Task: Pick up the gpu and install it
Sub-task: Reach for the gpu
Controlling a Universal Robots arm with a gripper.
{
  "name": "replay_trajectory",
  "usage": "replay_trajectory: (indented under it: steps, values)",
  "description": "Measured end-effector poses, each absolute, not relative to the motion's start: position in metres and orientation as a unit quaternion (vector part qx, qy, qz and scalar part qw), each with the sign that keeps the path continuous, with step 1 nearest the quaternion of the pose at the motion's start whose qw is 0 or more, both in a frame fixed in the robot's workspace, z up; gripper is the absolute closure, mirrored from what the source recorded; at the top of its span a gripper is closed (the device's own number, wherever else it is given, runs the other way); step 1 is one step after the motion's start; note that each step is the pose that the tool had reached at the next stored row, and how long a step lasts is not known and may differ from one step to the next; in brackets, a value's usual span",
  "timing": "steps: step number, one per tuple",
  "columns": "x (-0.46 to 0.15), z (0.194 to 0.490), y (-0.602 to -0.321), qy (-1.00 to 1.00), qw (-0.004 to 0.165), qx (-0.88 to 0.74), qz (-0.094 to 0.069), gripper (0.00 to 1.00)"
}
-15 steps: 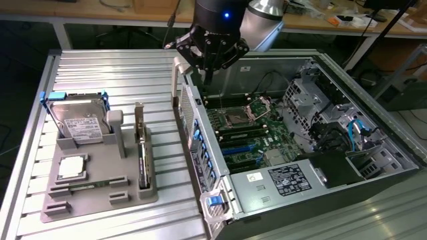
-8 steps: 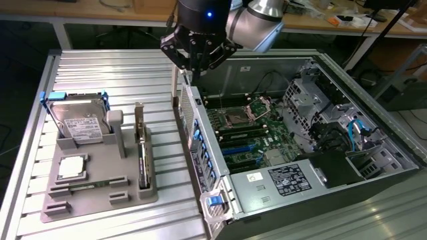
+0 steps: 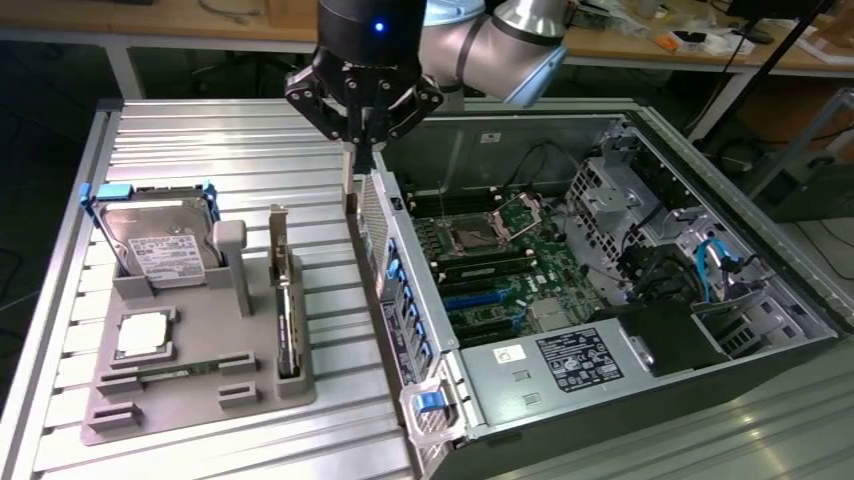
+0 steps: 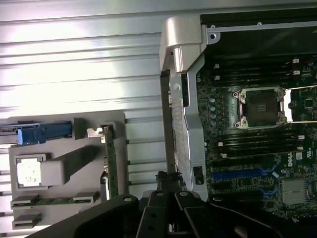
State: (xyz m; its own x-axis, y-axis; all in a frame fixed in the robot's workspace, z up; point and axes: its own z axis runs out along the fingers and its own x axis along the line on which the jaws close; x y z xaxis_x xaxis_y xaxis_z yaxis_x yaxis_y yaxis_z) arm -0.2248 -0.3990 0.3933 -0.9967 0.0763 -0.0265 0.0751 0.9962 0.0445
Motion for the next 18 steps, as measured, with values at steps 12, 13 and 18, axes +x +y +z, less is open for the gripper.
replay_trajectory:
  steps: [12,13,18]
  values:
    - [-0.256,0.393,-0.399,0.999,0.014,0.038,0.022,0.89]
    - [-0.258,0.393,-0.399,0.999,0.014,0.038,0.022,0.89]
    - [-0.268,0.393,-0.399,0.999,0.014,0.038,0.022,0.89]
